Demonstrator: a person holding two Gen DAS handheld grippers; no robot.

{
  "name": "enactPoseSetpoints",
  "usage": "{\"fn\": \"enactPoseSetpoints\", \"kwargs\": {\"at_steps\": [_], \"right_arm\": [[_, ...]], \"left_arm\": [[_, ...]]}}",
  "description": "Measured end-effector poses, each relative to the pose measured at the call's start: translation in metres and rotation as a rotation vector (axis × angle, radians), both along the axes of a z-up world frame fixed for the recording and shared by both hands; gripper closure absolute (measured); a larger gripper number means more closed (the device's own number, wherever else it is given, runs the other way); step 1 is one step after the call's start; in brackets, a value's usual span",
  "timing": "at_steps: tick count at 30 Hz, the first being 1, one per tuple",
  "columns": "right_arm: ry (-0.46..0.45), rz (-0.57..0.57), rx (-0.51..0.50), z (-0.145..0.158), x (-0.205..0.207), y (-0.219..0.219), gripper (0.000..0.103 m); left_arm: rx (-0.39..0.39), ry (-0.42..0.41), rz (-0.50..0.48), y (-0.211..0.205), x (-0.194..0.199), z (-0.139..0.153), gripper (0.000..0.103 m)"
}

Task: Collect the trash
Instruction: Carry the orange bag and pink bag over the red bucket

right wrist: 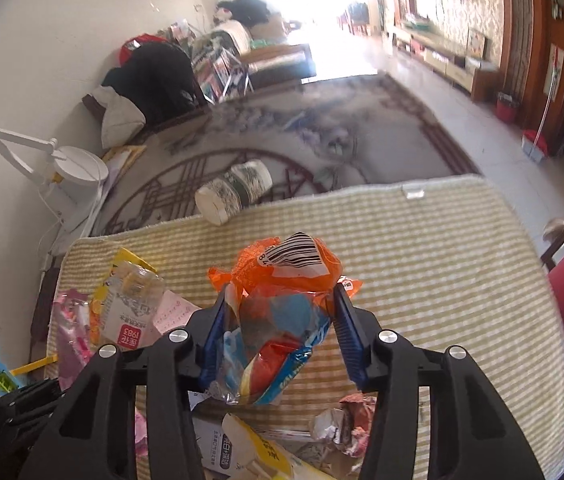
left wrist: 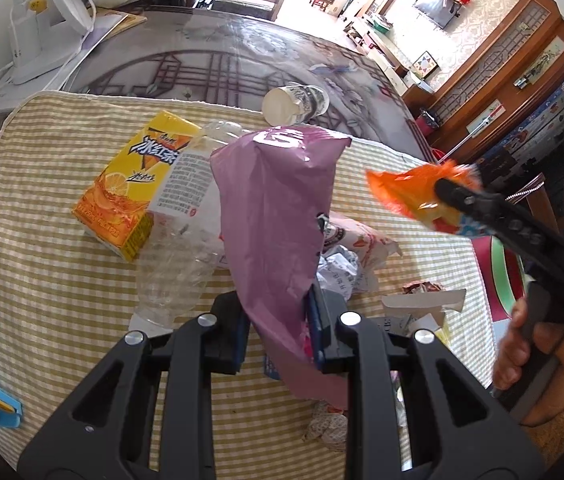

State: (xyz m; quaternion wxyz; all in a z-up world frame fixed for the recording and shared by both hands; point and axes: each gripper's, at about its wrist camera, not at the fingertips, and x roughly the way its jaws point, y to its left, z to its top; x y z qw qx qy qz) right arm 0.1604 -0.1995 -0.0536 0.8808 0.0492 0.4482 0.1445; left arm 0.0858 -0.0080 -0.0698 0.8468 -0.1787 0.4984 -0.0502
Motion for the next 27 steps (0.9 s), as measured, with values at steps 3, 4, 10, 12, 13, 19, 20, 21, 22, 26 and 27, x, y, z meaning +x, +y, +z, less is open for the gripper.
{"fn": "enactPoseSetpoints", "kwargs": {"at_steps": [3, 4, 10, 12, 13, 19, 20, 21, 22, 26, 27], "right_arm": [[-0.060, 0.008, -0.008, 0.019, -0.015, -0.006, 0.056], [-0.075, 0.008, -0.009, 0.024, -0.019, -0.008, 0.056], [-0.139, 0.007, -0.003, 0.043, -0.043, -0.020, 0.056], [-0.147, 0.010, -0.005, 0.045, -0.049, -0.023, 0.056], [-0.148, 0.011, -0.003, 0.045, -0.052, -0.024, 0.056], [-0.138, 0.001, 0.007, 0.045, -0.060, -0.039, 0.056], [-0.138, -0.002, 0.007, 0.044, -0.061, -0.042, 0.056], [-0.138, -0.004, 0.008, 0.044, -0.062, -0.046, 0.056], [-0.136, -0.006, 0.010, 0.044, -0.063, -0.051, 0.056], [-0.128, -0.004, 0.019, 0.041, -0.065, -0.068, 0.056], [-0.126, -0.003, 0.021, 0.041, -0.066, -0.072, 0.056]], "left_arm": [[0.003, -0.001, -0.011, -0.005, 0.001, 0.001, 0.080], [0.003, -0.003, -0.014, -0.006, 0.001, 0.002, 0.080], [0.012, -0.022, -0.044, -0.023, 0.003, 0.011, 0.080], [0.017, -0.030, -0.052, -0.028, 0.002, 0.013, 0.080], [0.020, -0.035, -0.056, -0.031, 0.002, 0.014, 0.080], [0.028, -0.045, -0.055, -0.044, 0.000, 0.019, 0.080], [0.028, -0.045, -0.055, -0.047, 0.000, 0.020, 0.080], [0.028, -0.049, -0.055, -0.051, -0.001, 0.021, 0.080], [0.029, -0.051, -0.054, -0.054, -0.001, 0.022, 0.080], [0.033, -0.059, -0.048, -0.070, -0.003, 0.027, 0.080], [0.033, -0.061, -0.046, -0.076, -0.003, 0.029, 0.080]]}}
